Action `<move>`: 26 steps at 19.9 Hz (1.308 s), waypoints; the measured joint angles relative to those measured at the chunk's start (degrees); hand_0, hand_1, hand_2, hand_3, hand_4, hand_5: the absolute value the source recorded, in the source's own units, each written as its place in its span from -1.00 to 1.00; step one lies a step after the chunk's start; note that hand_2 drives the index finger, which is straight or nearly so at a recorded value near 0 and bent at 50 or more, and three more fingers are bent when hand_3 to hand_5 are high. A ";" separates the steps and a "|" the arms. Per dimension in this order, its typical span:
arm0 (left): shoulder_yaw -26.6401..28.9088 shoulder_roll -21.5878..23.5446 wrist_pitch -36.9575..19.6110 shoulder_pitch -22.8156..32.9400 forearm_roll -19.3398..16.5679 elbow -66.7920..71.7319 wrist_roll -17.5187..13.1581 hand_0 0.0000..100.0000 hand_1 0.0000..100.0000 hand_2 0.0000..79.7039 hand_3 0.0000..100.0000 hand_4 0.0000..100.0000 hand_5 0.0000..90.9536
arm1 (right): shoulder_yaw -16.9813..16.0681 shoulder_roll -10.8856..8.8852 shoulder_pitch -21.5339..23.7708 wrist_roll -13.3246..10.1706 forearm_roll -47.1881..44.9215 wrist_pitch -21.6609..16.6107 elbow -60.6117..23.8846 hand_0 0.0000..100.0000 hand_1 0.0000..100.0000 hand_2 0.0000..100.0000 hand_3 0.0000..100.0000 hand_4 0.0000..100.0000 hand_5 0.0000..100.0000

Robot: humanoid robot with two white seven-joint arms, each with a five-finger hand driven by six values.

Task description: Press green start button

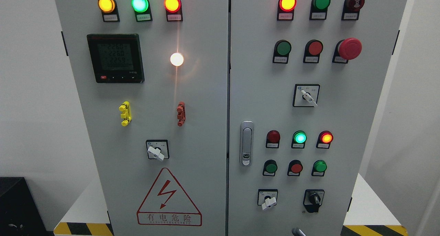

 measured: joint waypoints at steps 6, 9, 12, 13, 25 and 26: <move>0.00 0.00 0.00 0.00 0.00 0.00 0.00 -0.76 0.11 -1.00 -1.00 -1.00 -1.00 | -0.03 -0.01 0.00 0.00 0.01 0.00 0.10 -1.00 -0.87 -1.00 -1.00 -1.00 -1.00; 0.00 0.00 0.00 0.00 0.00 0.00 0.00 -0.76 0.11 -1.00 -1.00 -1.00 -1.00 | -0.03 -0.01 0.00 0.01 0.87 -0.52 0.05 -1.00 -0.62 -1.00 -1.00 -1.00 -1.00; 0.00 0.00 0.00 0.00 0.00 0.00 0.00 -0.76 0.11 -1.00 -1.00 -1.00 -1.00 | 0.01 -0.01 0.00 0.28 1.45 -1.94 -0.13 -1.00 -0.35 -1.00 -0.67 -0.76 -1.00; 0.00 0.00 0.00 0.00 0.00 0.00 0.00 -0.76 0.11 -1.00 -1.00 -1.00 -1.00 | 0.02 -0.01 0.00 0.03 1.94 -2.56 -0.21 -1.00 -0.33 -1.00 -0.54 -0.62 -1.00; 0.00 -0.01 0.00 0.00 0.00 0.00 0.00 -0.76 0.11 -1.00 -1.00 -1.00 -1.00 | 0.00 0.01 -0.65 -7.93 16.31 -7.58 -1.31 -0.68 -0.23 -1.00 0.47 0.49 0.58; 0.00 -0.01 0.00 0.00 0.00 0.00 0.00 -0.76 0.11 -1.00 -1.00 -1.00 -1.00 | 0.00 0.01 -0.81 -8.86 18.54 -7.83 -1.39 -0.64 -0.23 -1.00 0.50 0.53 0.64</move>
